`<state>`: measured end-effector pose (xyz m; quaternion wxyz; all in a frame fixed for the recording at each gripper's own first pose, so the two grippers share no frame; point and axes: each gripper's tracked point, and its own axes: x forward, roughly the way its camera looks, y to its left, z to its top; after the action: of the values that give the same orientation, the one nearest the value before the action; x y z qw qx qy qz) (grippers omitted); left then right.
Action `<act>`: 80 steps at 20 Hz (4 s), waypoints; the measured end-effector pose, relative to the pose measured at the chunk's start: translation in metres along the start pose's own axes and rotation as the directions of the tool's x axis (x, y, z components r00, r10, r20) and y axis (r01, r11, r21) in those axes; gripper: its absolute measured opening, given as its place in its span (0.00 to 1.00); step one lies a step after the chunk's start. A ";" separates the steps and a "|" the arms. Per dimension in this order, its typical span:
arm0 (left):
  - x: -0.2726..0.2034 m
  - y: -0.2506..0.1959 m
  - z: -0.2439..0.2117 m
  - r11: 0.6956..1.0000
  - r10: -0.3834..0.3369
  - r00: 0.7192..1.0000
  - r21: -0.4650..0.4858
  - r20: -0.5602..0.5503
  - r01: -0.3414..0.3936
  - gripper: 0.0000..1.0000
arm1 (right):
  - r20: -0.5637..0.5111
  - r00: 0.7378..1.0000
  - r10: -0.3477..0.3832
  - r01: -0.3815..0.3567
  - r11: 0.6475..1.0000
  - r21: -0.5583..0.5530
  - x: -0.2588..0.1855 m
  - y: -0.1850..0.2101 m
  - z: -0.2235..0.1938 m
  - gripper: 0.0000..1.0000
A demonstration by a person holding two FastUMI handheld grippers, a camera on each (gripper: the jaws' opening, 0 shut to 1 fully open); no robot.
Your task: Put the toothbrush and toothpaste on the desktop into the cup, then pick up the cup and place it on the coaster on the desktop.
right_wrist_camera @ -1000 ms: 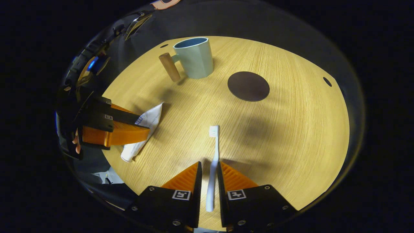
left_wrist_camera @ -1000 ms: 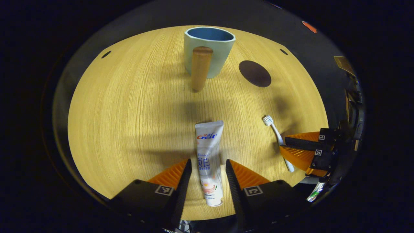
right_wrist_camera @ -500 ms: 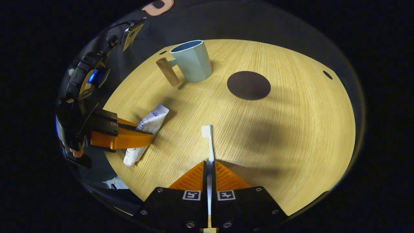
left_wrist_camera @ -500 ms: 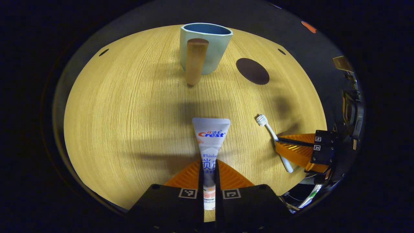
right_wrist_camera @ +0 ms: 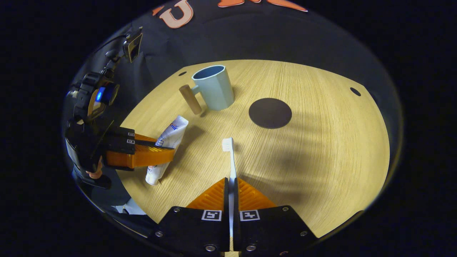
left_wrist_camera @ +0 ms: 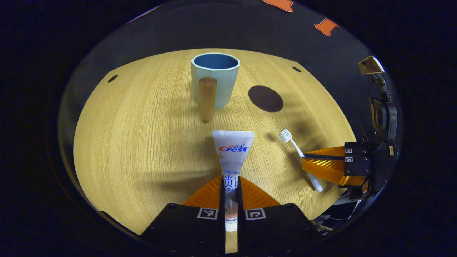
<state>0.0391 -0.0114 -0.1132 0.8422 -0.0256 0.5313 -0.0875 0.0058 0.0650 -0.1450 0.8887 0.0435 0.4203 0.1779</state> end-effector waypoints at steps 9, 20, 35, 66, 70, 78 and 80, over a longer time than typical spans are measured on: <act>0.005 0.042 0.043 1.000 0.008 0.939 0.012 0.343 -0.013 0.13 | 0.277 0.959 -0.056 0.048 0.998 0.036 -0.031 -0.010 0.046 0.04; -0.051 0.091 0.091 0.987 0.148 0.700 -0.057 0.699 -0.152 0.13 | 0.541 0.838 -0.066 0.044 0.998 0.053 -0.056 -0.005 0.099 0.04; -0.095 0.087 0.200 0.989 0.121 0.318 -0.088 0.941 -0.116 0.13 | 0.783 0.619 -0.066 0.058 0.998 0.038 -0.084 -0.015 0.154 0.04; 0.007 0.088 0.174 0.998 0.068 0.525 -0.049 0.848 -0.051 0.28 | 0.856 0.517 -0.012 0.041 0.999 -0.011 -0.068 -0.001 0.245 0.04; -0.005 0.086 0.164 0.999 0.027 0.509 0.000 0.861 -0.054 0.43 | 0.864 0.503 0.014 0.005 1.000 -0.020 -0.062 0.009 0.262 0.04; -0.050 0.107 0.158 0.994 0.078 0.425 -0.037 0.902 -0.103 0.93 | 0.887 0.454 0.077 -0.063 0.996 -0.055 -0.040 0.033 0.293 0.04; -0.064 0.114 0.154 0.992 0.096 0.392 -0.055 0.915 -0.115 0.94 | 0.884 0.459 0.086 -0.089 0.995 -0.050 -0.028 0.036 0.297 0.04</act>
<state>0.1639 0.1044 -0.0046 0.9994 -0.0284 -0.0171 -0.0105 0.2057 0.1102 0.0749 0.9674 0.1522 -0.1029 0.1742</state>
